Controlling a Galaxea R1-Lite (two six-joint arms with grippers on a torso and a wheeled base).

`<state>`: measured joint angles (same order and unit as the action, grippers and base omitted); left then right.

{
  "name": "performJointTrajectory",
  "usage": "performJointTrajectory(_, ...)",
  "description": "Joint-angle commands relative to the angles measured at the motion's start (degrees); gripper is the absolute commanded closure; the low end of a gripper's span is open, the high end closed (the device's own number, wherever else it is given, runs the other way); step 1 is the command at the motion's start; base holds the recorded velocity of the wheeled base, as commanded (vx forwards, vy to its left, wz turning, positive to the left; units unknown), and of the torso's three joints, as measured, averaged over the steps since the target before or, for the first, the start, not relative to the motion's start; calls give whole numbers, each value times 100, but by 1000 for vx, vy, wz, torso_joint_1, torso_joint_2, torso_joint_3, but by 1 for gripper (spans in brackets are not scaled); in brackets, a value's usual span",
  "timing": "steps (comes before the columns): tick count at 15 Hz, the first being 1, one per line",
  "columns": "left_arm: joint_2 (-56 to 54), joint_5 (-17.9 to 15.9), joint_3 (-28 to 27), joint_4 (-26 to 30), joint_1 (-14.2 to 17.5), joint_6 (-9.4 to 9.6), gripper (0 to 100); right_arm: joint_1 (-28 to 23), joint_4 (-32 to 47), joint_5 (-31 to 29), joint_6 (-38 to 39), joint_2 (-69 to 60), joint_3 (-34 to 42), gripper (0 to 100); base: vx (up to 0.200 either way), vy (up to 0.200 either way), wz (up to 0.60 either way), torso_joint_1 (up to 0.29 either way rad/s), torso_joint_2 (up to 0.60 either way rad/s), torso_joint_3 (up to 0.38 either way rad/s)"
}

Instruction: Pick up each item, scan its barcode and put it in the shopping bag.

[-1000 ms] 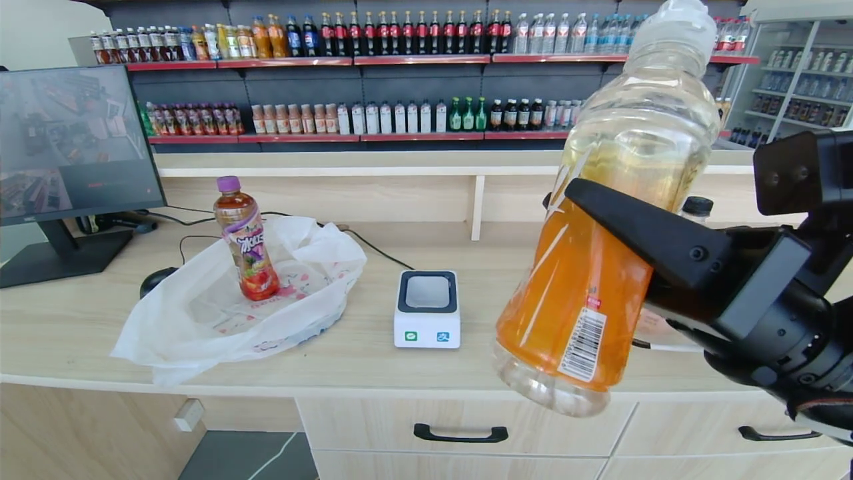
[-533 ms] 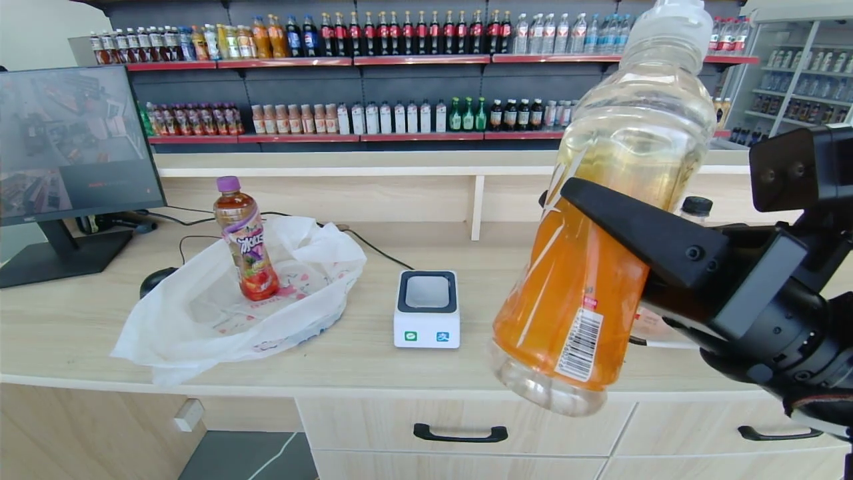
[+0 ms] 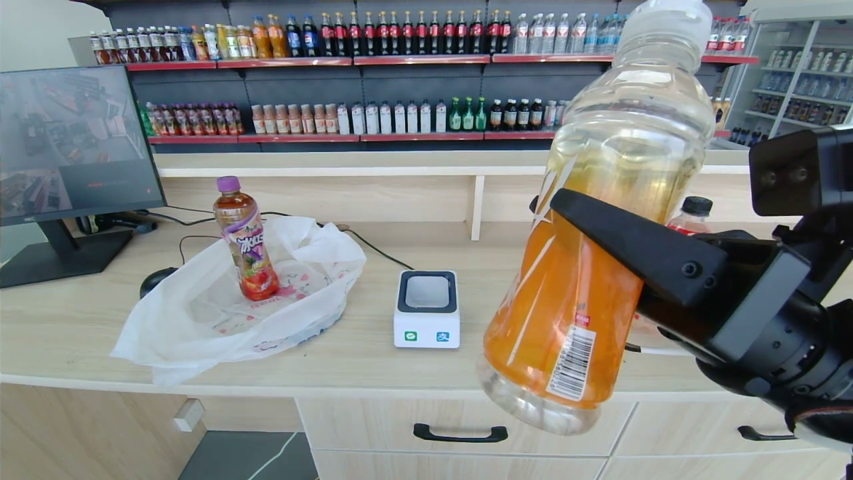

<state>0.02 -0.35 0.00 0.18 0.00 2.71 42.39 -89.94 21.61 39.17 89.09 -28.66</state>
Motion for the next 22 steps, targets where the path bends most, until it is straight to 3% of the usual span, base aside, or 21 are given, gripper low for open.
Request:
performJointTrajectory(1,-2,0,0,-1,0,2,0,33,-6,1,3,-14,10,100,0,0,0,0,0,0)
performJointTrajectory(10,-2,0,0,-1,0,2,0,15,-6,-26,-498,3,80,100,0,0,0,0,0,0)
performJointTrajectory(13,-2,0,0,-1,0,2,0,-81,-6,-52,-1052,65,256,100,0,0,0,0,0,0)
performJointTrajectory(14,-2,0,0,-1,0,2,0,-240,-6,-149,-1649,117,502,100,0,0,0,0,0,0)
performJointTrajectory(16,-2,0,0,-1,0,2,0,-345,-6,-615,-2221,117,713,100,0,0,0,0,0,0)
performJointTrajectory(20,-2,0,0,-1,0,2,0,-345,-6,-2188,-3249,82,757,100,0,0,0,0,0,0)
performJointTrajectory(22,-2,0,0,-1,0,2,0,-451,-6,-2618,-3644,74,827,100,0,0,0,0,0,0)
